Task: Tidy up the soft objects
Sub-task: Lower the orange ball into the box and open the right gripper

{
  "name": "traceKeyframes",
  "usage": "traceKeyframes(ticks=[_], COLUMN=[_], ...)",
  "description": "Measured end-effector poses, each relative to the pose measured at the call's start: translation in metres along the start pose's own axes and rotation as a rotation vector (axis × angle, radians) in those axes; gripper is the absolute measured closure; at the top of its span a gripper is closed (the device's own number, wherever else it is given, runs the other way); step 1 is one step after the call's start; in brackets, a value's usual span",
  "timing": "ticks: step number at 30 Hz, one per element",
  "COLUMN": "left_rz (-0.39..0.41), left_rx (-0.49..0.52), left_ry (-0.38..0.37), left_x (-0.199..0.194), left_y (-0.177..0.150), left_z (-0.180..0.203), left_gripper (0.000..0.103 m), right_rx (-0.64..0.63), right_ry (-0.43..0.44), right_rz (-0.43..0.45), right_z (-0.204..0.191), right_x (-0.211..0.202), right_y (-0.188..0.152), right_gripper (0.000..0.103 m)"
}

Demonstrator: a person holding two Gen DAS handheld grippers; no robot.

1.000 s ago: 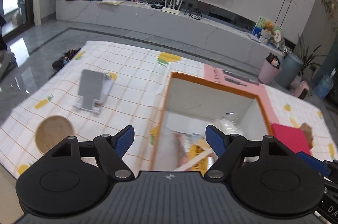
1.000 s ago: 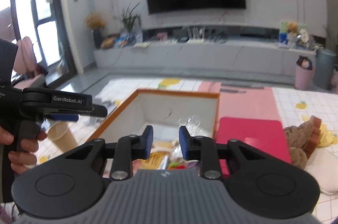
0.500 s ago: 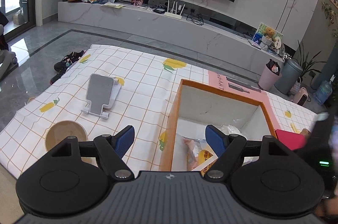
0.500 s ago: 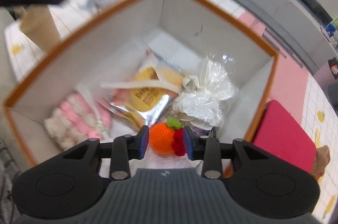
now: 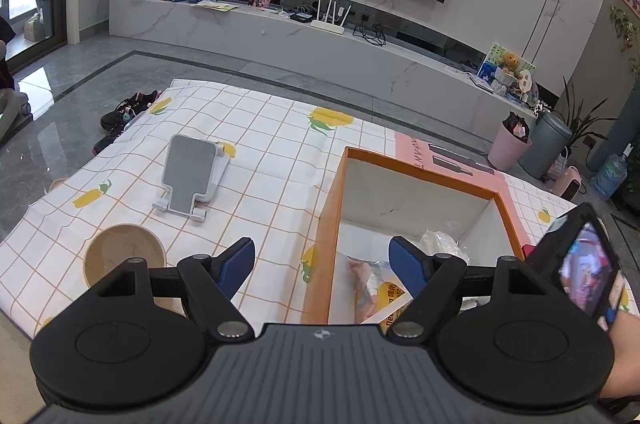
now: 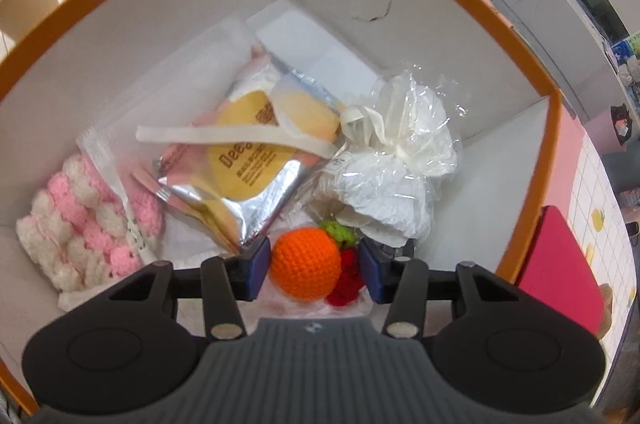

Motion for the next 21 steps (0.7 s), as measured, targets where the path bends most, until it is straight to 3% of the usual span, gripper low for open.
traceKeyframes(ticks=[2, 5, 10, 13, 17, 21], left_rz=[0.002, 0.013, 0.021, 0.005, -0.028, -0.038], left_rx=[-0.004, -0.017, -0.025, -0.043, -0.074, -0.073], left_ry=[-0.003, -0.006, 0.036, 0.051, 0.051, 0.048], left_x=[-0.001, -0.002, 0.000, 0.006, 0.017, 0.021], left_y=[0.000, 0.002, 0.003, 0.002, 0.000, -0.002], left_z=[0.000, -0.004, -0.014, -0.023, -0.032, -0.035], left_gripper=[0.013, 0.013, 0.013, 0.013, 0.013, 0.013], right_rx=[-0.015, -0.014, 0.109, 0.233, 0.444, 0.509], right_ry=[0.014, 0.106, 0.208, 0.272, 0.368, 0.404], right_rz=[0.018, 0.062, 0.238, 0.327, 0.333, 0.368], right_z=[-0.003, -0.008, 0.013, 0.030, 0.047, 0.050], right_x=[-0.011, -0.040, -0.069, -0.057, -0.019, -0.005], right_y=[-0.002, 0.002, 0.049, 0.081, 0.104, 0.111], right_gripper=[0.057, 0.057, 0.057, 0.057, 0.057, 0.055])
Point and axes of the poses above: each gripper's, at about its wrist camera, not at the fingertips, and x roughly the way its jaws point, z to its right, y to its top, the point moved 4 cm from there along x, roughly the way its jaws point, and after that the axes turned 6 degrees about y, right-handed, at the moved point
